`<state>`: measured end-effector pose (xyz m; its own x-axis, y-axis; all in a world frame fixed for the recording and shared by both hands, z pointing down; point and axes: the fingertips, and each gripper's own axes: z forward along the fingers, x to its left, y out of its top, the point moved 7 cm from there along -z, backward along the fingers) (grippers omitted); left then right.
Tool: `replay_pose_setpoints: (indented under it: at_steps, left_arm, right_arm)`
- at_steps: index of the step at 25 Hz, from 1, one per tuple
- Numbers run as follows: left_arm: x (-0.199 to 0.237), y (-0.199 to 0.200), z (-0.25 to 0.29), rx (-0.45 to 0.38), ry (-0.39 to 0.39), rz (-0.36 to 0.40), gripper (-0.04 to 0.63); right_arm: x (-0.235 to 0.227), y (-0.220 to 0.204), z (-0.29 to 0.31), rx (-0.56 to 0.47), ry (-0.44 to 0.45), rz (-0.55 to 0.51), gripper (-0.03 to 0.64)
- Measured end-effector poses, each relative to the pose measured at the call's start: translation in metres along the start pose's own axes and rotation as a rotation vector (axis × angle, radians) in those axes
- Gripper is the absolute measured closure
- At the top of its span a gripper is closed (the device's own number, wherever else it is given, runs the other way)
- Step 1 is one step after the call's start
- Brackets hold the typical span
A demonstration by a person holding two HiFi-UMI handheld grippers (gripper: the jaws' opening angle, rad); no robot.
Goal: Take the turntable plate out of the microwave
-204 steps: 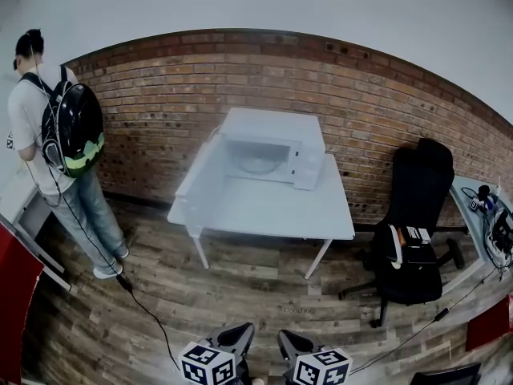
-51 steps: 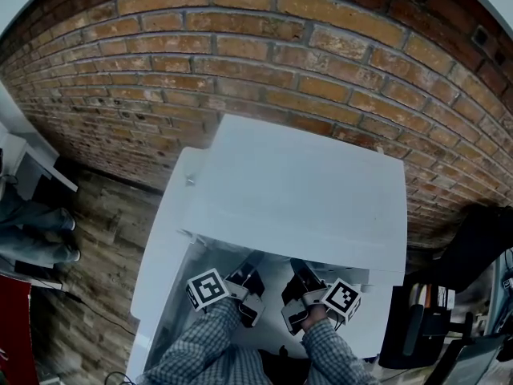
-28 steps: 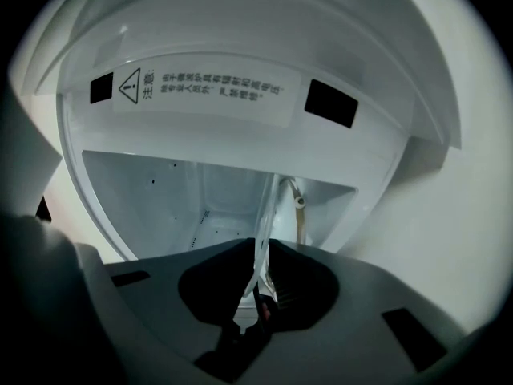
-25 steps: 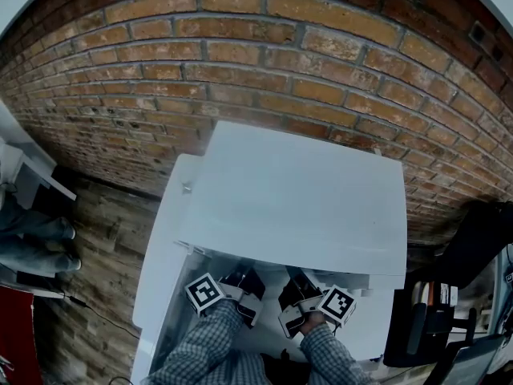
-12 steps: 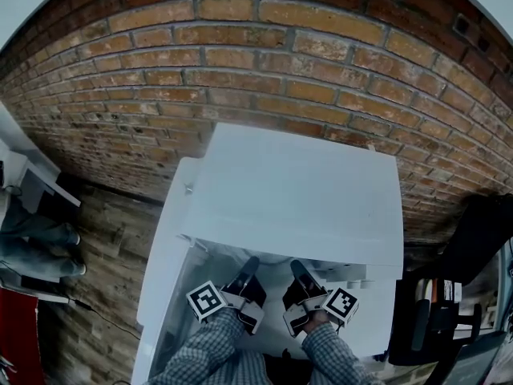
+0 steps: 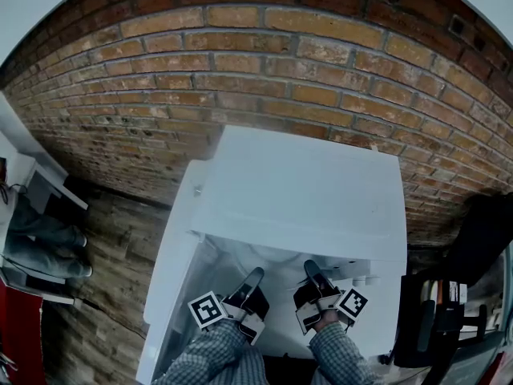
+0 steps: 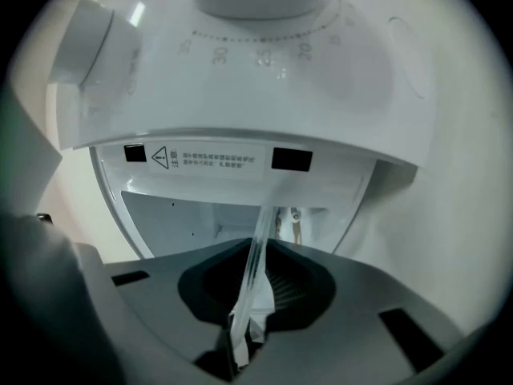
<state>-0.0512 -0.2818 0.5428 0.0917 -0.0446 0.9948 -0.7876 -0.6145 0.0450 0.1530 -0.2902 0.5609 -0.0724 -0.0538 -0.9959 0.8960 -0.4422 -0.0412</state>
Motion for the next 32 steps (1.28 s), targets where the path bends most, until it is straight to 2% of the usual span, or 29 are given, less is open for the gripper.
replay_pose_setpoints:
  at_steps: [8, 23, 32]
  left_arm:
    - [-0.012, -0.008, -0.016, 0.006, -0.038, -0.018, 0.543]
    - [-0.023, -0.028, -0.059, 0.059, -0.066, -0.054, 0.543]
    - [-0.028, -0.049, -0.093, 0.068, -0.076, -0.039, 0.545]
  right_arm:
    - [0.018, -0.010, -0.015, -0.016, 0.062, -0.008, 0.574]
    - [0.034, -0.045, -0.063, -0.092, 0.077, -0.060, 0.574]
    - [0.034, -0.067, -0.097, -0.094, 0.096, -0.059, 0.575]
